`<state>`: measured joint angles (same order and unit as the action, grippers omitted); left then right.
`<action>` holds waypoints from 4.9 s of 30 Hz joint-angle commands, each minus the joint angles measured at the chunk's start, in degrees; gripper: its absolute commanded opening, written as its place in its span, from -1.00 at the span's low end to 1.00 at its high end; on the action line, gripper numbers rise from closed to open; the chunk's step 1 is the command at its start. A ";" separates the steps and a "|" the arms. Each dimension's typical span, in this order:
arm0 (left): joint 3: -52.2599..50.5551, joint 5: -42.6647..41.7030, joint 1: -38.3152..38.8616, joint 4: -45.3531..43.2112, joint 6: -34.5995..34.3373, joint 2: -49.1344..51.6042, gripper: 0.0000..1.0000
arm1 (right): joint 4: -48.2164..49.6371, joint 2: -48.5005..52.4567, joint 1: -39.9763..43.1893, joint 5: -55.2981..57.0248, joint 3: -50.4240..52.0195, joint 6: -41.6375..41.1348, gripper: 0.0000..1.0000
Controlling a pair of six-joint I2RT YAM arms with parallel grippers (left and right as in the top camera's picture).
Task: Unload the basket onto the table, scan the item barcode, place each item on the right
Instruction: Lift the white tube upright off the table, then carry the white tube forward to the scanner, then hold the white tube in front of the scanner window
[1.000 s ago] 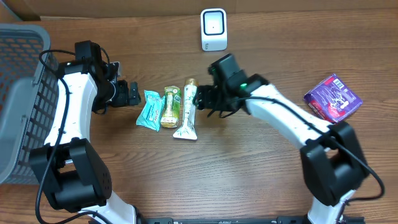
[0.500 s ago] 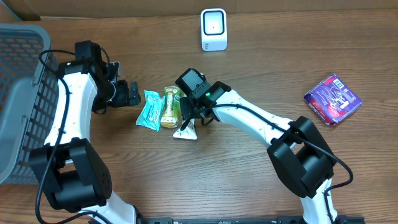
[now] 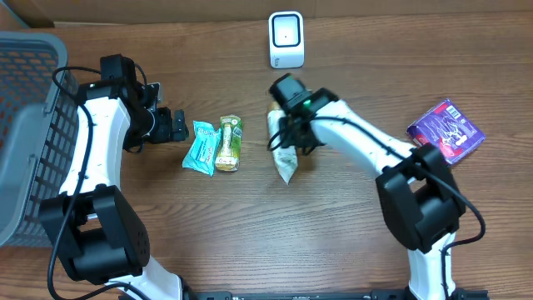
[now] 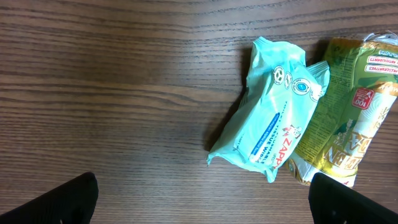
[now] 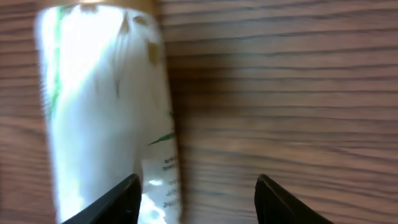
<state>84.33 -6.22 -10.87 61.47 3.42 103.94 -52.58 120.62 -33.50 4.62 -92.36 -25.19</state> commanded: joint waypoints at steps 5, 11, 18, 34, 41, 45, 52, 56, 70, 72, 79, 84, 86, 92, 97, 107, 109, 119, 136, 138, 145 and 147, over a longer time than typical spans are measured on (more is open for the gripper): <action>-0.20 0.02 0.39 -0.07 1.07 -1.11 0.99 | -4.02 0.81 5.03 -7.32 -4.33 10.67 0.41; -0.20 0.02 0.39 -0.07 1.07 -1.11 0.99 | -9.57 0.81 5.03 -7.48 -11.06 13.31 0.82; -0.22 0.02 0.39 -0.07 1.07 -1.11 0.98 | -11.85 1.03 6.62 -22.51 -9.84 20.63 1.00; -0.20 0.02 0.39 -0.07 1.07 -1.11 0.99 | -2.16 1.03 7.56 -31.78 5.09 22.69 0.80; -0.20 0.02 0.39 -0.07 1.07 -1.11 0.99 | 2.99 1.03 7.56 -35.12 9.94 21.11 -0.07; -0.20 0.02 0.39 -0.07 1.07 -1.11 0.99 | 3.48 1.03 7.96 -34.75 10.45 20.04 -0.47; -0.20 0.02 0.39 -0.07 1.07 -1.11 0.99 | 2.99 1.01 9.70 -39.08 9.73 18.99 -0.93; -0.20 0.02 0.39 -0.07 1.07 -1.11 0.99 | 2.99 0.98 12.13 -43.54 8.66 19.04 -0.93; -0.20 0.02 0.39 -0.07 1.07 -1.11 0.99 | -2.82 -15.37 15.72 -54.58 2.97 33.75 -0.93; -0.20 0.02 0.39 -0.07 1.07 -1.11 0.99 | -2.80 -18.99 15.74 -57.29 2.97 36.50 -0.93; -0.22 0.02 0.39 -0.07 1.07 -1.11 0.99 | -2.51 -29.70 15.74 -57.40 2.97 39.21 -0.93; -0.20 0.02 0.39 -0.07 1.07 -1.11 0.99 | -2.25 -31.10 15.72 -57.44 2.97 39.19 -0.93; -0.22 0.02 0.39 -0.07 1.05 -1.11 0.99 | -2.16 -31.10 15.72 -57.42 2.97 39.19 -0.93; -0.22 0.02 0.39 -0.07 1.07 -1.11 0.99 | -1.42 -31.10 15.67 -56.37 2.97 38.42 -0.92; -0.20 0.02 0.39 -0.07 1.07 -1.11 0.99 | 1.88 -31.02 13.44 -36.63 2.49 27.43 -0.93; -0.20 0.02 0.39 -0.07 1.07 -1.11 0.99 | 2.93 -18.16 5.29 9.49 -12.81 28.92 -0.93; -0.20 0.02 0.39 -0.07 1.07 -1.11 0.99 | 7.32 -14.56 4.55 18.51 -13.64 31.65 -0.93; -0.22 0.02 0.39 -0.07 1.07 -1.11 0.99 | 38.86 1.44 4.98 39.71 -13.64 63.19 -0.93; -0.22 0.02 0.39 -0.07 1.07 -1.11 0.99 | 51.30 15.52 7.56 36.65 -13.62 85.29 -0.93; -0.20 0.02 0.39 -0.07 1.05 -1.11 0.99 | 51.25 15.87 7.48 36.63 -13.62 85.22 -0.93; -0.20 0.02 0.39 -0.07 1.07 -1.11 0.99 | 54.14 15.96 7.48 39.15 -13.62 85.05 -0.93; -0.20 0.02 0.39 -0.07 1.05 -1.11 0.99 | 54.62 15.93 7.37 40.46 -13.62 85.05 -0.93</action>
<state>84.33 -6.22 -10.87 61.47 3.42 103.94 0.69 138.54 -25.91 41.58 -104.14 60.18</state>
